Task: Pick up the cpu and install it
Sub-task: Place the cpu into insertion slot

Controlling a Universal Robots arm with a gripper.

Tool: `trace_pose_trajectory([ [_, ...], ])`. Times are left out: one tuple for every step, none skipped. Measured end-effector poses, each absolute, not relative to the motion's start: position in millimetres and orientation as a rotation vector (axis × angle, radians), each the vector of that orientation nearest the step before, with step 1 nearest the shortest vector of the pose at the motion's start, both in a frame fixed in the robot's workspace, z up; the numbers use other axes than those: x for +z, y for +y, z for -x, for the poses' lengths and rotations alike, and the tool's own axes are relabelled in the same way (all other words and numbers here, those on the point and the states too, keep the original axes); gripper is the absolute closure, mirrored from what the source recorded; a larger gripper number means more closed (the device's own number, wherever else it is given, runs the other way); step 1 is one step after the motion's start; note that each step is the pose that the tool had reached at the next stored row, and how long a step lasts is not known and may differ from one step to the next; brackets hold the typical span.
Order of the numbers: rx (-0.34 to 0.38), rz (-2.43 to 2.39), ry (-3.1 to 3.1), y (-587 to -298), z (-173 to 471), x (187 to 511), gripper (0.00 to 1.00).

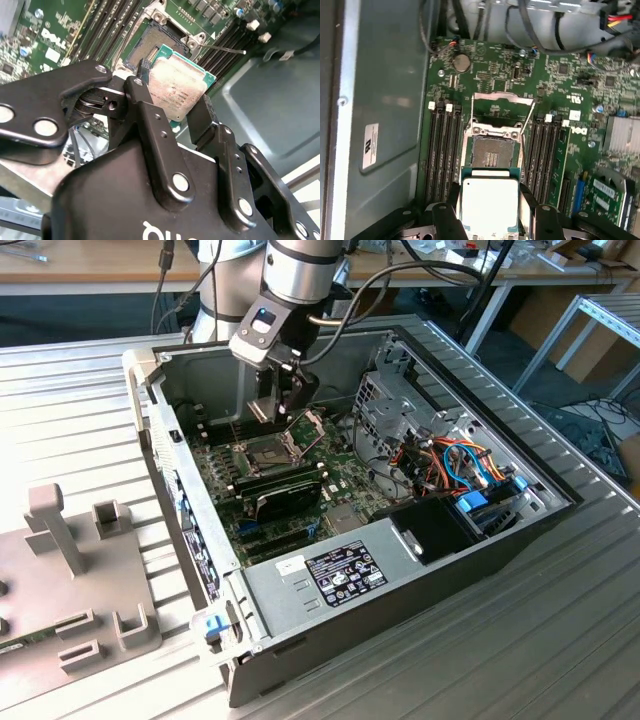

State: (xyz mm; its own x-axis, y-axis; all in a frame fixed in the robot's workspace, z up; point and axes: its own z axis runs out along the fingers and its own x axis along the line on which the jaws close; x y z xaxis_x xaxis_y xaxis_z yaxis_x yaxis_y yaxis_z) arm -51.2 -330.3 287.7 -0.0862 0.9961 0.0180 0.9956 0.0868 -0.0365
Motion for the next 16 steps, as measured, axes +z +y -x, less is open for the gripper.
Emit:
trace_pose_trajectory([
  [0.022, 2.141, -2.246, -330.3, 51.2, 287.4, 0.45],
  [0.021, 2.171, -2.218, -330.3, 51.2, 287.2, 0.45],
  [0.020, 2.196, -2.192, -330.3, 51.2, 287.0, 0.45],
  [0.020, 2.214, -2.174, -330.3, 51.2, 286.8, 0.45],
  [0.019, 2.234, -2.153, -330.4, 51.2, 286.6, 0.45],
  [0.019, 2.238, -2.149, -330.4, 51.2, 286.5, 0.45],
  [0.019, 2.238, -2.149, -330.3, 51.2, 286.5, 0.45],
  [0.019, 2.238, -2.149, -330.3, 51.2, 286.4, 0.45],
  [0.018, 2.236, -2.151, -330.3, 51.1, 286.3, 0.45],
  [0.017, 2.233, -2.156, -330.3, 51.1, 285.9, 0.45],
  [0.013, 2.230, -2.162, -330.3, 51.1, 285.2, 0.45],
  [0.011, 2.227, -2.168, -330.3, 51.2, 284.8, 0.45],
  [0.006, 2.223, -2.177, -330.3, 51.2, 283.9, 0.45],
  [0.003, 2.220, -2.183, -330.3, 51.2, 283.2, 0.45],
  [0.001, 2.216, -2.188, -330.3, 51.1, 282.7, 0.45],
  [-0.001, 2.210, -2.197, -330.3, 51.2, 282.1, 0.45],
])
